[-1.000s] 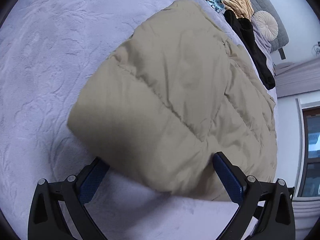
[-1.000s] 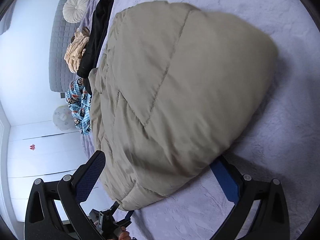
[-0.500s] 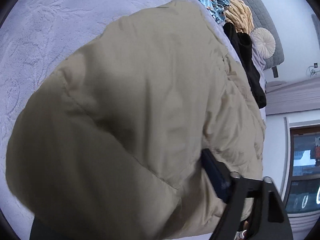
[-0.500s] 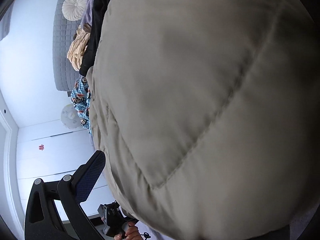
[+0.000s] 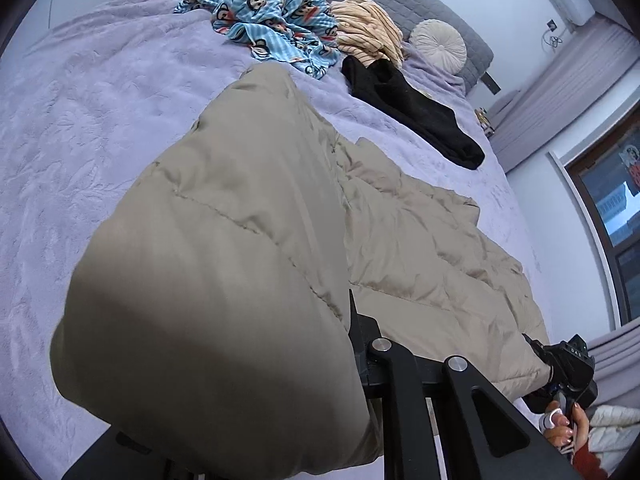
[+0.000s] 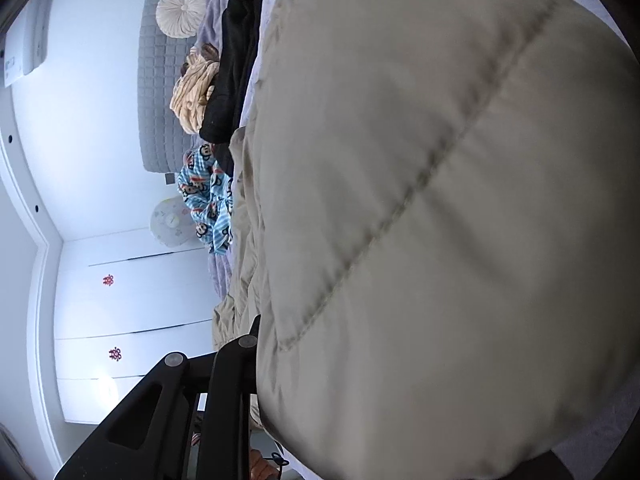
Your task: Fold large clothes
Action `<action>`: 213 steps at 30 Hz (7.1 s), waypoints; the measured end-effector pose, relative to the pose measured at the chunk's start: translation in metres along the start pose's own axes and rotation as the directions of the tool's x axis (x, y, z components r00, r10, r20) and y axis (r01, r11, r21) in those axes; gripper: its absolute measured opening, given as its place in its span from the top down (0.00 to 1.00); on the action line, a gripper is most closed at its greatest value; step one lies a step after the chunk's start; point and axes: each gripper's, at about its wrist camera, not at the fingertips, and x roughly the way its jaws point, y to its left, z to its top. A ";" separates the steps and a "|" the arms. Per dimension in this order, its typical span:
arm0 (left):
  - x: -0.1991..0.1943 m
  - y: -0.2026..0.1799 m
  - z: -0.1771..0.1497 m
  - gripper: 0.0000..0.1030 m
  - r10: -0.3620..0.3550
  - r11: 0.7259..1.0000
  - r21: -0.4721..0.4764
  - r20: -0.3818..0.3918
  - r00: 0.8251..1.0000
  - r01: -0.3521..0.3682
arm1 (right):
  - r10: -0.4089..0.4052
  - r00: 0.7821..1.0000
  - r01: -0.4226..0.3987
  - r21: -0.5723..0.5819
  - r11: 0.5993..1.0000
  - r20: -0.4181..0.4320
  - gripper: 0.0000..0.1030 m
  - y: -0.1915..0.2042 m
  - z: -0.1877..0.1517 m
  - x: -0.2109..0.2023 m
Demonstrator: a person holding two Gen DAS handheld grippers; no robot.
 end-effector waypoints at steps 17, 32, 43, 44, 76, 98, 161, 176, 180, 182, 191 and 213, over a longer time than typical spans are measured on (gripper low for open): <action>-0.031 0.075 -0.123 0.44 0.091 0.982 -0.139 -0.266 0.960 -0.131 | -0.119 0.990 0.127 0.109 0.986 -0.075 0.70 -0.073 -0.086 -0.041; -0.104 0.053 -0.085 0.44 0.313 0.948 0.095 -0.126 0.941 -0.303 | -0.378 0.893 0.305 -0.291 0.907 -0.244 0.67 0.021 -0.144 -0.054; -0.059 0.076 -0.113 0.37 0.416 0.910 0.114 -0.276 0.867 -0.400 | -0.615 0.788 0.564 -0.402 0.721 0.002 0.70 0.031 -0.095 -0.058; -0.063 0.072 -0.112 0.37 0.436 0.900 0.131 -0.270 0.858 -0.416 | -0.602 0.798 0.560 -0.349 0.752 -0.016 0.70 0.022 -0.092 -0.069; -0.087 0.022 -0.106 0.01 0.464 0.872 0.288 -0.230 0.856 -0.395 | -0.549 0.833 0.458 -0.471 0.754 -0.070 0.00 0.078 -0.192 -0.001; -0.065 0.110 -0.048 0.01 0.174 0.981 0.142 -0.342 0.923 -0.133 | -0.582 0.788 0.481 -0.389 0.786 -0.200 0.00 0.061 -0.212 0.039; -0.013 -0.273 -0.055 0.73 -0.036 0.880 0.381 -0.539 0.842 0.282 | -0.304 0.927 0.231 -0.307 0.923 -0.217 0.95 0.016 -0.042 0.029; 0.111 -0.344 -0.095 0.32 -0.107 0.782 0.358 -0.730 0.675 0.511 | -0.319 0.946 0.323 -0.233 0.917 0.055 0.14 -0.014 -0.104 -0.157; 0.110 -0.351 -0.098 0.32 -0.071 0.786 0.393 -0.708 0.702 0.476 | -0.184 0.982 0.188 -0.296 0.937 0.041 0.11 0.012 -0.129 -0.163; 0.105 -0.352 -0.098 0.32 -0.066 0.776 0.433 -0.668 0.741 0.459 | -0.191 0.981 0.189 -0.329 0.925 0.026 0.11 0.022 -0.132 -0.144; 0.056 -0.307 -0.032 0.32 0.061 0.747 0.663 -0.147 0.987 0.052 | -0.400 0.898 0.441 -0.396 0.806 0.185 0.84 0.024 -0.112 -0.115; 0.184 -0.383 -0.102 0.32 0.104 0.732 0.676 -0.232 0.967 0.084 | -0.480 0.851 0.517 -0.170 0.839 0.214 0.79 -0.045 -0.072 -0.226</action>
